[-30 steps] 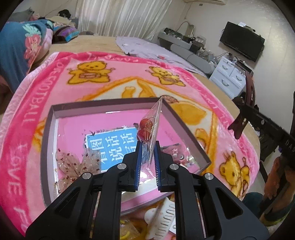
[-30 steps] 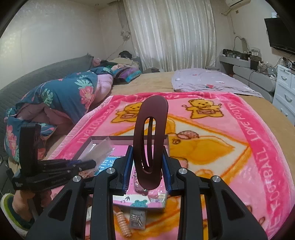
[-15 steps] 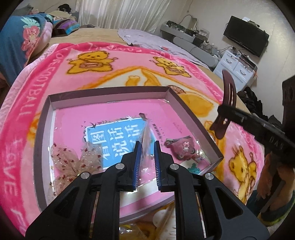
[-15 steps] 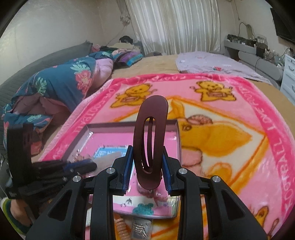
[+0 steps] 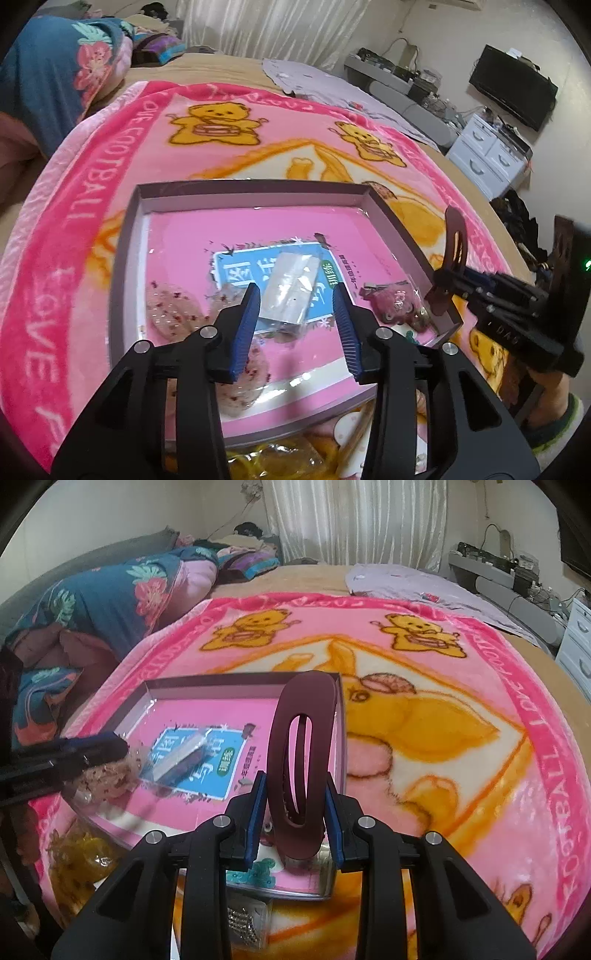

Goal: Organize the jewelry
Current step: 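Lower the maroon hair clip into the pink box and open right tool, then withdraw both tools from the pink box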

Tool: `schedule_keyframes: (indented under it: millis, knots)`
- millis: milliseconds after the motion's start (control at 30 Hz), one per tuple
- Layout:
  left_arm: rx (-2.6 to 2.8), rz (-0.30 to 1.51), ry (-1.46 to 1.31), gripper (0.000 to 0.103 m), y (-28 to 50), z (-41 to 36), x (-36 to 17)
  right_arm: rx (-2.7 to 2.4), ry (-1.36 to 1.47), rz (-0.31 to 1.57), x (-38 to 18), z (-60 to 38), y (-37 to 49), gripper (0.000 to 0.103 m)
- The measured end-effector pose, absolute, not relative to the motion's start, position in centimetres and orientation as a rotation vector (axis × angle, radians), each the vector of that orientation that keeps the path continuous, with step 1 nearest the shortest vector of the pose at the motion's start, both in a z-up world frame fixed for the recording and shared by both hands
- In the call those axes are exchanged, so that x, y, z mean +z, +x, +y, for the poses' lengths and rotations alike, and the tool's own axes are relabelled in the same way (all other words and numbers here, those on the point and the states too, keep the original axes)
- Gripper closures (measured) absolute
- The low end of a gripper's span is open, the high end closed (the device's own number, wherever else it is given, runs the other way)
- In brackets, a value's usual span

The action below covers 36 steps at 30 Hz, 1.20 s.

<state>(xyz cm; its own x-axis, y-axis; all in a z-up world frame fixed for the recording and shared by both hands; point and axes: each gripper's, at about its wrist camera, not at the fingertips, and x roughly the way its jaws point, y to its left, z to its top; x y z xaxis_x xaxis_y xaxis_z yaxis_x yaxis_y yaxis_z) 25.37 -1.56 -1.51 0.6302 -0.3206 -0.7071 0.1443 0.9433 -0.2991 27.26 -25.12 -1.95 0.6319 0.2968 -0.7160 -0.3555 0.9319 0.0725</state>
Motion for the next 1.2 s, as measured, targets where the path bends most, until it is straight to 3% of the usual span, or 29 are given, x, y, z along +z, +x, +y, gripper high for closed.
schedule_keyframes:
  millis: [200, 400, 600, 667, 733, 1000, 1200]
  knots:
    - [-0.242, 0.830, -0.227, 0.053, 24.7, -0.5, -0.6, 0.369, -0.110, 0.829, -2.8, -24.6, 27.2, 0.075]
    - [-0.214, 0.817, -0.247, 0.045, 23.8, 0.6, 0.0, 0.361, -0.115, 0.813, -2.3, -24.8, 27.0, 0.071]
    - [-0.190, 0.796, -0.259, 0.039, 22.8, 1.7, 0.6, 0.348, -0.092, 0.771, -1.4, -25.3, 26.5, 0.048]
    - [-0.176, 0.790, -0.266, 0.038, 22.6, 2.1, 0.7, 0.345, -0.080, 0.751, -0.9, -25.5, 26.2, 0.031]
    - [-0.167, 0.789, -0.273, 0.030, 22.5, 2.5, 0.7, 0.342, -0.061, 0.725, -0.4, -25.8, 25.9, 0.022]
    - [-0.137, 0.780, -0.285, 0.010, 21.5, 3.4, 1.5, 0.350, -0.019, 0.686, 0.6, -25.9, 25.1, 0.011]
    - [-0.122, 0.756, -0.291, 0.010, 20.1, 3.7, 3.0, 0.359, -0.034, 0.643, 2.3, -25.2, 23.6, 0.006]
